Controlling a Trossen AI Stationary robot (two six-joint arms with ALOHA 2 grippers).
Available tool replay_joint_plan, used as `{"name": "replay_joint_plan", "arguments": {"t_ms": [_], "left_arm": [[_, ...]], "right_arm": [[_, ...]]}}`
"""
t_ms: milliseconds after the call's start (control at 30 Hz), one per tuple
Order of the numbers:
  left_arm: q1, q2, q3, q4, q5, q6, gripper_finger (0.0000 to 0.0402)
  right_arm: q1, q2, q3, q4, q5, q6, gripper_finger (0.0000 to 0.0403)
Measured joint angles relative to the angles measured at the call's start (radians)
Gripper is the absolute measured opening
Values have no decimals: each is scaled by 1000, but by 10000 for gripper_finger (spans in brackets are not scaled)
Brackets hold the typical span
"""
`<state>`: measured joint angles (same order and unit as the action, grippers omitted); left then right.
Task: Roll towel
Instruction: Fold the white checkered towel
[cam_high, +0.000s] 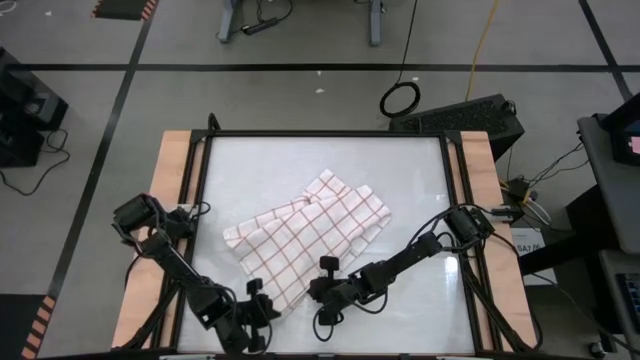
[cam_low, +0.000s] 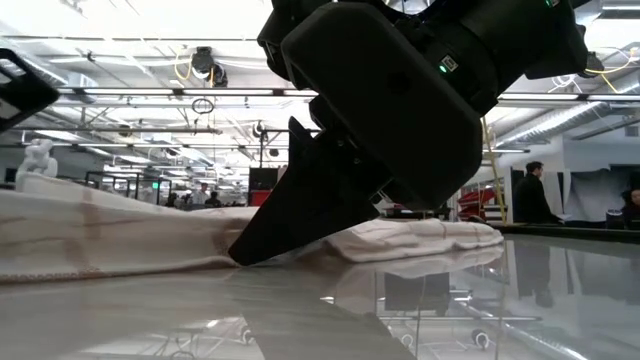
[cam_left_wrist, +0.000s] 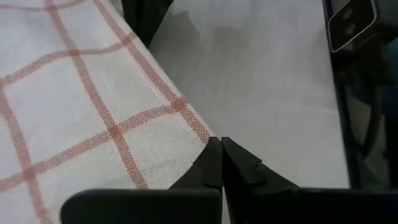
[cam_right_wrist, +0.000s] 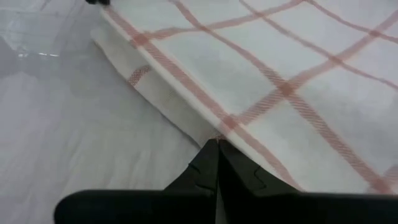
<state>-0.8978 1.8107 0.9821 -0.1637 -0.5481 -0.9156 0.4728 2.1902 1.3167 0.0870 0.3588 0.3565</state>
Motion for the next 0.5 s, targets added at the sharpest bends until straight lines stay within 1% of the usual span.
{"name": "replay_joint_plan", "arguments": {"t_ms": [100,200,333,433,500], "left_arm": [[-9,0,0,9,-4,-22,1],[-14,0,0,31,-41,-37,1],[-5,1,0,53,-37,-47,1],[-5,1,0,50,-42,-47,0],[-5,1,0,51,-45,-47,0]], "right_arm": [[-1,0,0,1,0,0,4],[-1,0,0,1,0,0,4],[1,-2,0,7,0,-1,4],[11,-25,-3,-14,-20,-25,4],[25,-47,-4,-40,-15,-34,5]]}}
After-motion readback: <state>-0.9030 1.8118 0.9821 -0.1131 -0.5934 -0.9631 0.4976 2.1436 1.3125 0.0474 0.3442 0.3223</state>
